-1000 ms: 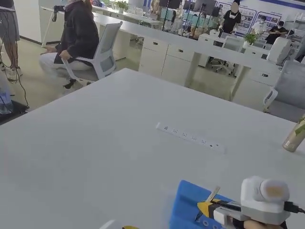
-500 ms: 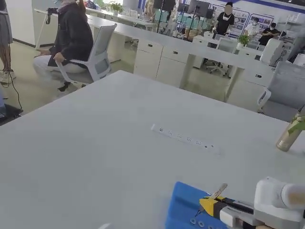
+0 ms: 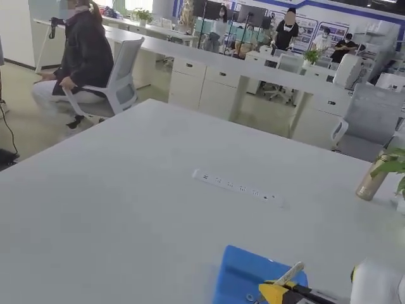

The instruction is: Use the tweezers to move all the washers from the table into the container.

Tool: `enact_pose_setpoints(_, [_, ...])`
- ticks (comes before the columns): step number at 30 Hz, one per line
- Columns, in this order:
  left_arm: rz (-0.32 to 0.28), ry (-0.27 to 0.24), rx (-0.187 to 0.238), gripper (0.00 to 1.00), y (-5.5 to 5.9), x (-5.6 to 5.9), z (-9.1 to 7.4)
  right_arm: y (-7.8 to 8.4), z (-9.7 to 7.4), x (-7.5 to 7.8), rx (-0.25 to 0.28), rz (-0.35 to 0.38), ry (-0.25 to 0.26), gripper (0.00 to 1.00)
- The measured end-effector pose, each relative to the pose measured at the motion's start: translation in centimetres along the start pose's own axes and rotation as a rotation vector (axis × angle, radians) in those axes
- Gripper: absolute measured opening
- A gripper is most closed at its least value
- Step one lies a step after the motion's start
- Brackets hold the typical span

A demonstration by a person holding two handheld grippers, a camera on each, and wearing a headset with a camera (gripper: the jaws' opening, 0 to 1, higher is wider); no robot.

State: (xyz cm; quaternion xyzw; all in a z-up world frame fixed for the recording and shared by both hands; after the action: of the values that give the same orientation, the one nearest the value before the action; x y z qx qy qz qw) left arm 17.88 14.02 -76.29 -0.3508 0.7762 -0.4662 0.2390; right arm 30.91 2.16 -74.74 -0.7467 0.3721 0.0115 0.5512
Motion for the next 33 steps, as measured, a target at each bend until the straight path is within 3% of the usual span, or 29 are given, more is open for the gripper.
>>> enact_pose_setpoints(5, [0.003,-0.001,-0.003,0.69,0.1,0.0,0.0,2.6,0.4,-0.4,-0.049,0.034,0.000,0.04])
enact_pose_setpoints(12, [0.001,-0.002,0.000,0.69,0.0,0.0,0.0,4.6,1.5,-0.3,-0.093,0.057,0.021,0.04])
enact_pose_setpoints(18, [0.000,-0.005,0.002,0.69,0.0,-0.1,0.0,5.0,1.6,-0.5,-0.126,0.040,0.062,0.04])
enact_pose_setpoints(29, [0.000,-0.007,0.004,0.69,0.0,-0.1,0.0,5.4,1.9,-0.9,-0.160,0.024,0.052,0.04])
enact_pose_setpoints(33, [0.000,-0.007,0.005,0.69,0.0,-0.1,-0.1,5.5,2.0,-1.0,-0.176,-0.016,0.044,0.04])
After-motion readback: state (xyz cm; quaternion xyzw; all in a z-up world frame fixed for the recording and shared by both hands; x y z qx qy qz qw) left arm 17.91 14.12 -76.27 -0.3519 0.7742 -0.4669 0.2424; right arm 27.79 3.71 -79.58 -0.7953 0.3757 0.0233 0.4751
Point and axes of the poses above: the centre of the closed fingertips' face, and the gripper's own axes: z roughly forward along the fingers, x roughly to its right, y roughly out of its underside, the point moved 4 cm from there along -z, roughly backward along the fingers, and after that the axes turned 8 degrees about z, right-handed, at the moved point
